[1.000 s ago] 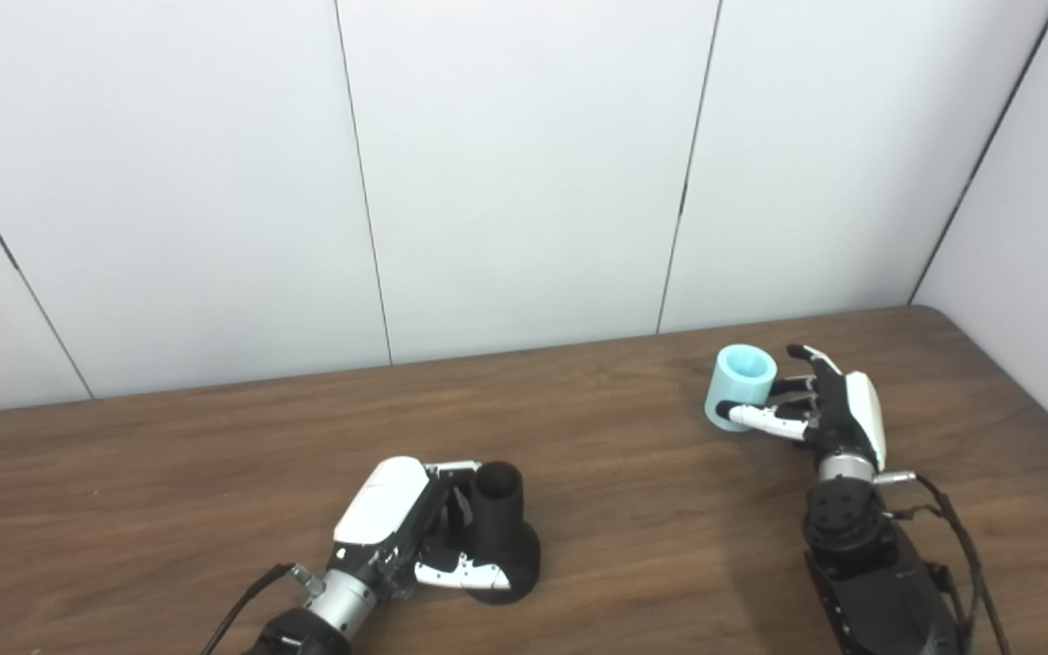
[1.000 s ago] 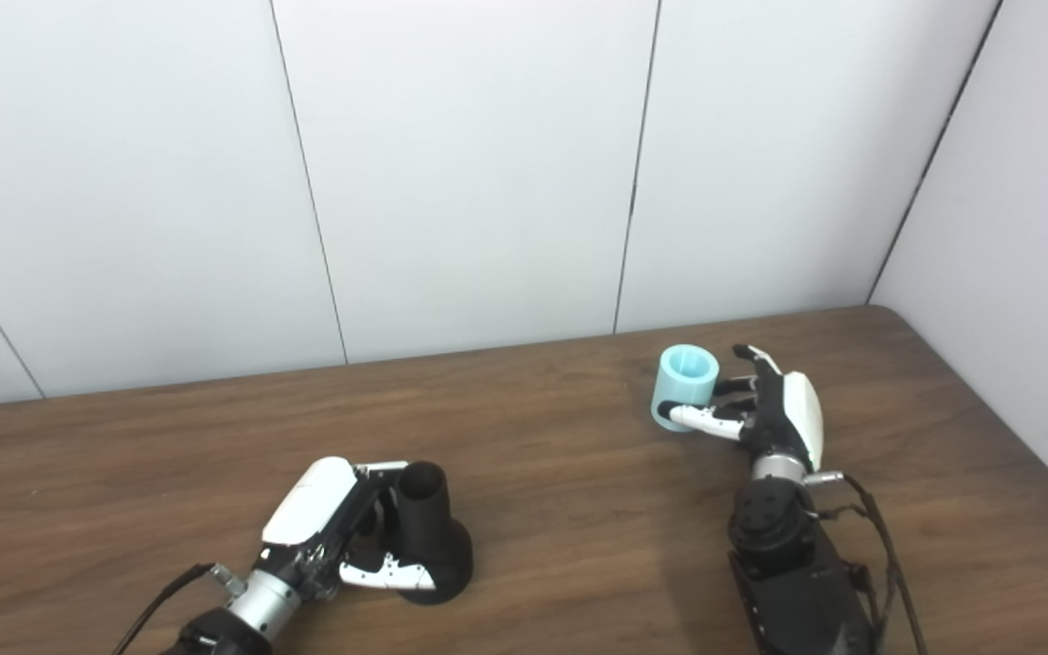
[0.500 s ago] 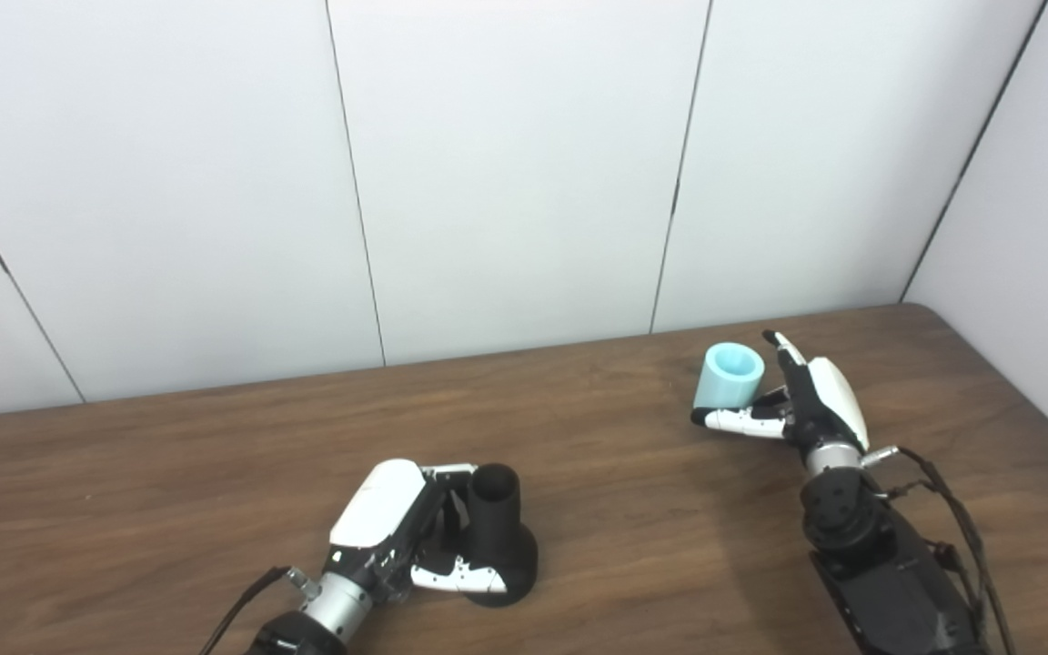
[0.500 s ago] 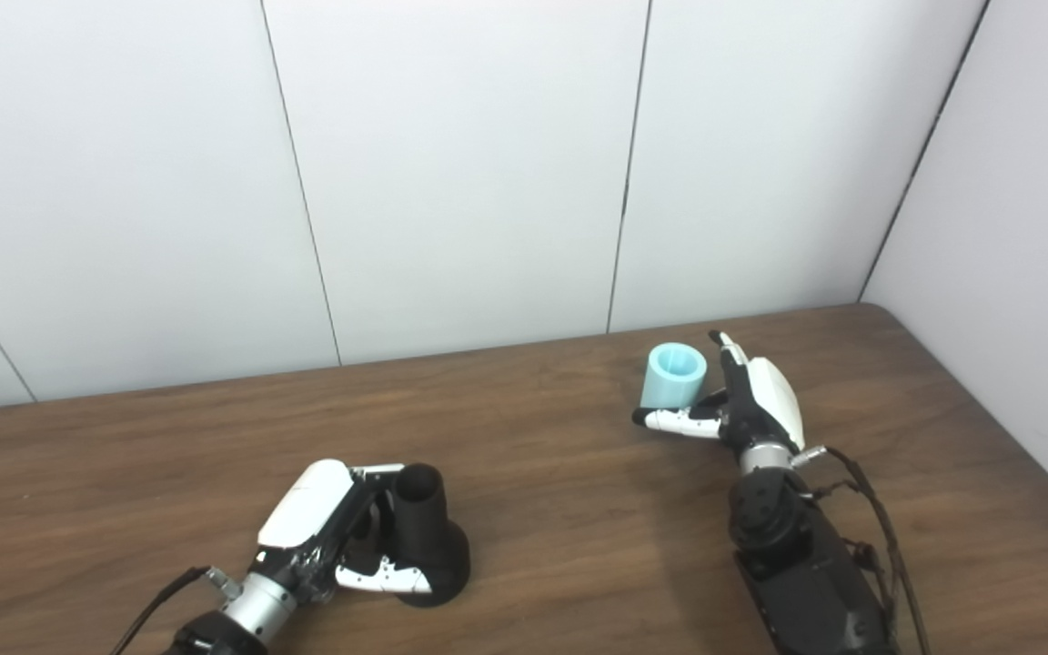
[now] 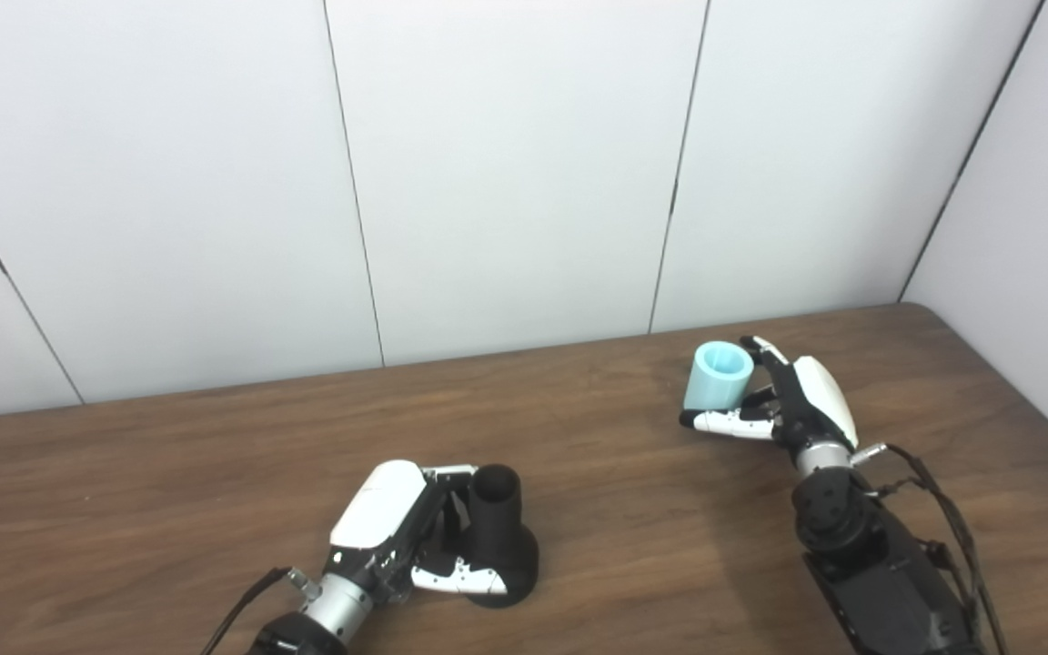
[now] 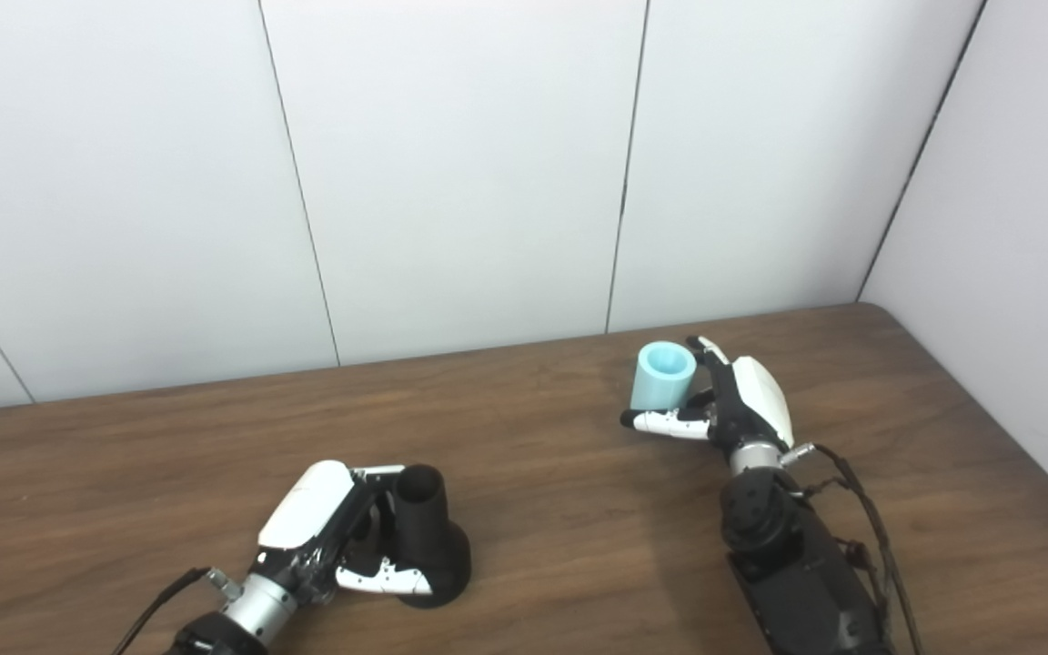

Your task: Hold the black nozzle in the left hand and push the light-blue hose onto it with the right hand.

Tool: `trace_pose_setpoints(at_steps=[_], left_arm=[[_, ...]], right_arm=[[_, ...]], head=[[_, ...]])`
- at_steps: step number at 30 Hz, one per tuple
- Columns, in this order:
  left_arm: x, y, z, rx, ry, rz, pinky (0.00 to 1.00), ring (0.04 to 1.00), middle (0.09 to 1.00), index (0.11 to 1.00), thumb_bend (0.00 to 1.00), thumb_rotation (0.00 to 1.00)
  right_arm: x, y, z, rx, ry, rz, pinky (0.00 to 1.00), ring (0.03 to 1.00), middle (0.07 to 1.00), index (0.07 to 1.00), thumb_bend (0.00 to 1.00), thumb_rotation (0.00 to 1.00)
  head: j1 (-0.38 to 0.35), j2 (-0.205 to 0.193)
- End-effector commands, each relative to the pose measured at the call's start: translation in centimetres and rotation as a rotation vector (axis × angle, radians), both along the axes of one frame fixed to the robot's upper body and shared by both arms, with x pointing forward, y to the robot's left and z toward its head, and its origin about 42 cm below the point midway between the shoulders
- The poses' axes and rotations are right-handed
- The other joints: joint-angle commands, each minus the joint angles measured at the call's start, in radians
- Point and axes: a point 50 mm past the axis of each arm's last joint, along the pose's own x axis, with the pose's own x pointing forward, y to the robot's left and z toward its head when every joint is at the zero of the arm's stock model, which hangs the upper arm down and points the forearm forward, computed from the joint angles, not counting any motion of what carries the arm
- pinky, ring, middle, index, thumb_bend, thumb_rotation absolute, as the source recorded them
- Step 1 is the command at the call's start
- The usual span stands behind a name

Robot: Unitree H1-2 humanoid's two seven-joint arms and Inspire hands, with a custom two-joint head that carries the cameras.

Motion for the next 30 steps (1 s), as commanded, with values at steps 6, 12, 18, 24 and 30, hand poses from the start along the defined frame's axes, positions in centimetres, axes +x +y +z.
trace_pose_setpoints(at_steps=[6,12,18,24,30], left_arm=[[-5.4,1.71,-8.67,0.248,0.31,0.003,0.22,0.346,0.439,0.533,0.49,0.0],[-5.39,1.71,-8.55,0.25,0.307,-0.001,0.22,0.348,0.438,0.533,0.49,0.0],[-5.39,1.73,-8.64,0.251,0.313,0.002,0.22,0.348,0.44,0.534,0.49,0.0],[-5.36,1.78,-8.62,0.251,0.312,-0.002,0.23,0.351,0.439,0.533,0.49,0.0],[-5.35,1.81,-8.6,0.25,0.322,0.005,0.21,0.347,0.432,0.53,0.49,0.0]], right_arm=[[1.11,0.57,0.8,0.151,-0.081,0.07,0.58,0.662,0.7,0.687,0.99,0.23],[1.19,0.47,0.64,0.108,-0.076,0.076,0.65,0.714,0.722,0.72,1.0,0.27],[1.21,0.74,0.66,0.088,-0.065,0.08,0.69,0.757,0.777,0.823,1.0,0.34],[1.1,1.24,0.78,0.074,-0.02,0.119,0.77,0.909,0.959,0.97,1.0,0.43],[1.21,1.3,0.63,0.072,-0.04,0.136,0.76,0.911,0.962,0.978,1.0,0.43]], head=[[0.0,0.002],[-0.001,0.001],[-0.004,-0.001],[-0.005,-0.006],[-0.006,-0.005]])
